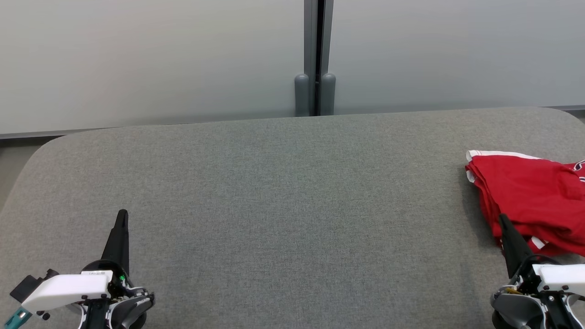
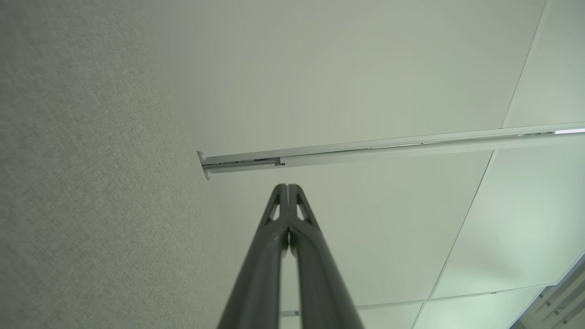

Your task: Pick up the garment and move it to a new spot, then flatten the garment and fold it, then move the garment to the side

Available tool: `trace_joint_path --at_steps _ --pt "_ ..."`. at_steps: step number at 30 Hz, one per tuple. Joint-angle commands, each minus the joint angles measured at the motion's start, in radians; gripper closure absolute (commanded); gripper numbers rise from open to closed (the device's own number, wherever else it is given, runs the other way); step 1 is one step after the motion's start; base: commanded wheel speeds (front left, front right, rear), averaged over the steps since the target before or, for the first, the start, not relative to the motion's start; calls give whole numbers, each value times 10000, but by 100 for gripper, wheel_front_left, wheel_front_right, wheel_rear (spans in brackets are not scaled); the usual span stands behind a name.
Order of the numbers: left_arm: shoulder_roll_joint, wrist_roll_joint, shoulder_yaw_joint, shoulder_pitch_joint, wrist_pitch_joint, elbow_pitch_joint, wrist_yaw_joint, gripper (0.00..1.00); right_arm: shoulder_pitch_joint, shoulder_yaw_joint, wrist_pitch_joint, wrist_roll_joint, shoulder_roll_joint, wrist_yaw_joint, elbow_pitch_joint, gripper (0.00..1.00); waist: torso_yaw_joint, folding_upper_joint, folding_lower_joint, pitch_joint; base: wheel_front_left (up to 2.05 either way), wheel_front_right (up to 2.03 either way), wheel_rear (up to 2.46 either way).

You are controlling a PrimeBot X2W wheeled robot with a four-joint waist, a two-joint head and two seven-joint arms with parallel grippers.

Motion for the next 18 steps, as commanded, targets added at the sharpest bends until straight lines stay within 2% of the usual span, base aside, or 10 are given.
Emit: trace_joint_path --at_steps 1,18 --pt "57 -187 52 -184 56 -40 -66 100 -86 -43 93 162 -16 4 -42 100 0 0 0 1 0 0 0" --pt "57 -310 70 -178 106 -39 -66 100 -86 -65 121 287 -10 2 -50 100 1 0 0 6 0 0 0"
